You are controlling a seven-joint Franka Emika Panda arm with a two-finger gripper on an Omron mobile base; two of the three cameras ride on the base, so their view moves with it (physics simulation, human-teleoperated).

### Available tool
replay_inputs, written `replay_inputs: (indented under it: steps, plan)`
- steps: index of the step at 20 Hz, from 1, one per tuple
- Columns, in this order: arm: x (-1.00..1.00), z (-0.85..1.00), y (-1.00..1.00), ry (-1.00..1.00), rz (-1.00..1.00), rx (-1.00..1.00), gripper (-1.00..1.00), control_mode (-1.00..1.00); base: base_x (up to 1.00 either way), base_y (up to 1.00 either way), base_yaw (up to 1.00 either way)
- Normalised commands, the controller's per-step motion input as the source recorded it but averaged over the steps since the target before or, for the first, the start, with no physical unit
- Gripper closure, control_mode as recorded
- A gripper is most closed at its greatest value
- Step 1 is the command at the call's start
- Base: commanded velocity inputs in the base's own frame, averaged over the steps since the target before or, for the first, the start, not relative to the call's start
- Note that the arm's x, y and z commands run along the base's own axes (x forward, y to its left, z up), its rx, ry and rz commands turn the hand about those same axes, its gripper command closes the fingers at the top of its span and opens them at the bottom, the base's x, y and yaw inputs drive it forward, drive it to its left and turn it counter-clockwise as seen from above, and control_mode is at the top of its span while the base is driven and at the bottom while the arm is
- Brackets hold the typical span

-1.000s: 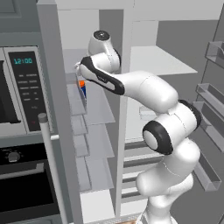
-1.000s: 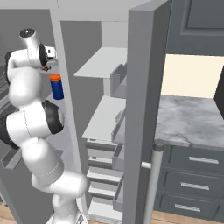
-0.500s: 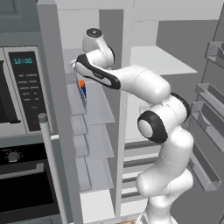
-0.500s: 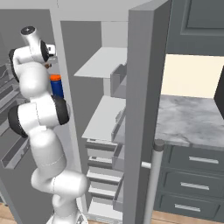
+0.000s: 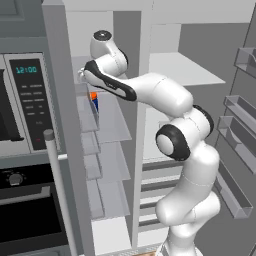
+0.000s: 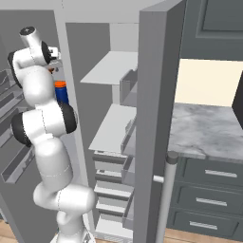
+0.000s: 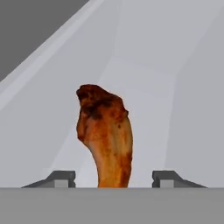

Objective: There's a chicken drumstick in the fridge that needs to be moved to the freezer for freezing. Pick up the chicken drumstick from the fridge, place it on any shelf in the freezer, and close the fridge and freezer doors when done.

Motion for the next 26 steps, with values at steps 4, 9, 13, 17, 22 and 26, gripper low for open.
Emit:
replay_inputs:
  steps: [4, 9, 13, 17, 22, 26]
  plan:
    - [-0.24, 0.0, -0.04, 0.0, 0.0, 0.0, -1.0, -1.0, 0.0, 0.0, 0.0]
    - [-0.36, 0.0, -0.31, -0.01, 0.0, 0.0, -1.0, -1.0, 0.0, 0.0, 0.0]
    - [-0.43, 0.0, -0.16, 0.0, 0.0, 0.0, -1.0, -1.0, 0.0, 0.0, 0.0]
    - [-0.74, 0.0, -0.04, 0.0, -0.01, 0.0, -1.0, -1.0, 0.0, 0.0, 0.0]
    - [-0.76, 0.0, -0.26, -0.01, -0.01, 0.02, -1.0, -1.0, 0.0, 0.0, 0.0]
    - [-0.83, 0.0, -0.18, 0.0, -0.03, 0.02, -1.0, -1.0, 0.0, 0.0, 0.0]
